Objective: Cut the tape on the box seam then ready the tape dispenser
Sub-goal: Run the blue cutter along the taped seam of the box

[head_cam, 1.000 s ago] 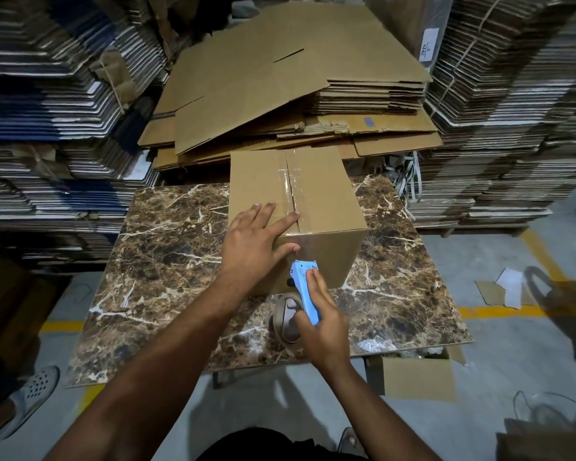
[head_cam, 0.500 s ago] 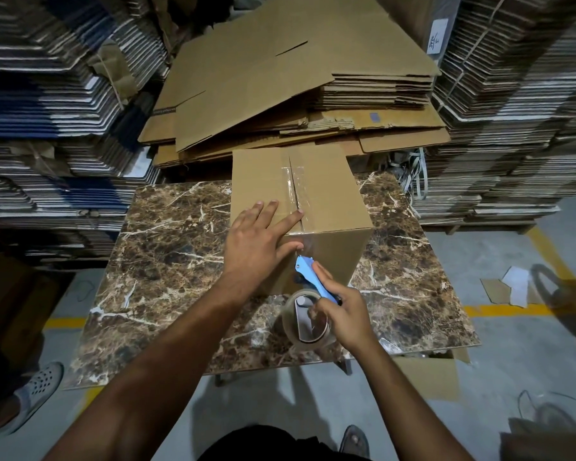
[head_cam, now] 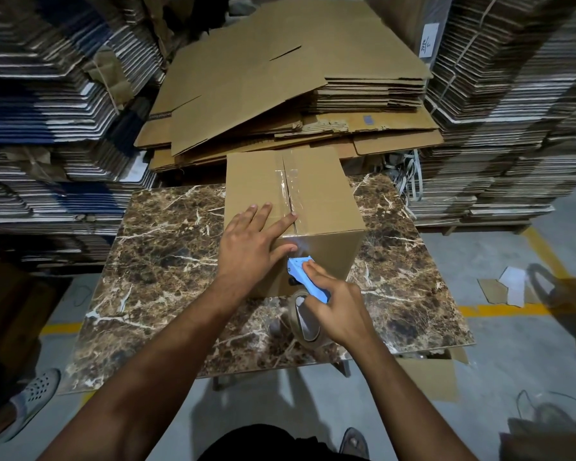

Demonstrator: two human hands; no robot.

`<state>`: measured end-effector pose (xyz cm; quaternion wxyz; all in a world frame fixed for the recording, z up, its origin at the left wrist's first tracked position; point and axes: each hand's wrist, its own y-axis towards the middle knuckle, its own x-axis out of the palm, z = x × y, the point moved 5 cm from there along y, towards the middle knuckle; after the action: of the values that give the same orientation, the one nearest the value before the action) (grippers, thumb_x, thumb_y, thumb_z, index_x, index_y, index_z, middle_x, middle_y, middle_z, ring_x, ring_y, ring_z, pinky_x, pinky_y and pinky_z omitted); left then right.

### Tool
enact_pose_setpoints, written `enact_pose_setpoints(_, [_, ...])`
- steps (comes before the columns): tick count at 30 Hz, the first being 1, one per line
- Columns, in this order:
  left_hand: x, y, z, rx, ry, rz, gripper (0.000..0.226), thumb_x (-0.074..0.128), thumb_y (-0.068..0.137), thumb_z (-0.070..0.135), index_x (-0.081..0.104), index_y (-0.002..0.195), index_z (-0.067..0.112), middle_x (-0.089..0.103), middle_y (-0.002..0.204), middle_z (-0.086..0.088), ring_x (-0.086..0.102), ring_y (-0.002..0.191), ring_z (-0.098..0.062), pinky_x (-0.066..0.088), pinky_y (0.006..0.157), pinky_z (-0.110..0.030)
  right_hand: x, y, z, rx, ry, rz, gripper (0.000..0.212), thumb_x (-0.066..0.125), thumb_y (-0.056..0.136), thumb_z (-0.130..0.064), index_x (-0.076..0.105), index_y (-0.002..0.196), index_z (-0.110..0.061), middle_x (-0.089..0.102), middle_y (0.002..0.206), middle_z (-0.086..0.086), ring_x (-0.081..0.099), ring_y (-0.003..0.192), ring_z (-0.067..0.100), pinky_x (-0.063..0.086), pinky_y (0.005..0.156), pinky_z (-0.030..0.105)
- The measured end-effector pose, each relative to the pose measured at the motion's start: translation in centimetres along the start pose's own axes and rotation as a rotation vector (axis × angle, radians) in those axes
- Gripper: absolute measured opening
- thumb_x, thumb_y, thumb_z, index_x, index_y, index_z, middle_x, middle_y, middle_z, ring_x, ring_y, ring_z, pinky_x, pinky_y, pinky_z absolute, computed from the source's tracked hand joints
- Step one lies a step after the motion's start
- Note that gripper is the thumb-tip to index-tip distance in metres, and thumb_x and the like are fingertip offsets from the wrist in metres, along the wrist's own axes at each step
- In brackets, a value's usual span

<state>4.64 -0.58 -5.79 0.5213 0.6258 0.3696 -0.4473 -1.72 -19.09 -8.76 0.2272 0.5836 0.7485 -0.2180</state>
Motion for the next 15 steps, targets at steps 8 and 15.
enact_pose_setpoints(8, [0.0, -0.1, 0.0, -0.007, -0.014, 0.003, 0.065, 0.038, 0.091, 0.076, 0.037, 0.149, 0.049, 0.050, 0.153, -0.007, 0.048, 0.139, -0.033, 0.042, 0.112, -0.047, -1.3, 0.3, -2.4, -0.016, -0.153, -0.038, 0.055, 0.062, 0.085, -0.023, 0.057, 0.140, -0.032, 0.049, 0.151, -0.015, 0.058, 0.128, 0.017, 0.044, 0.104, 0.025])
enact_pose_setpoints(15, [0.1, -0.2, 0.1, -0.005, -0.018, 0.011, 0.065, 0.039, 0.090, 0.077, 0.038, 0.149, 0.049, 0.051, 0.153, -0.006, 0.048, 0.139, -0.032, 0.041, 0.113, -0.046, -1.1, 0.4, -3.2, -0.026, -0.288, -0.063, 0.058, 0.058, 0.085, -0.026, 0.053, 0.142, -0.033, 0.061, 0.142, -0.005, 0.062, 0.120, 0.026, 0.053, 0.099, 0.040])
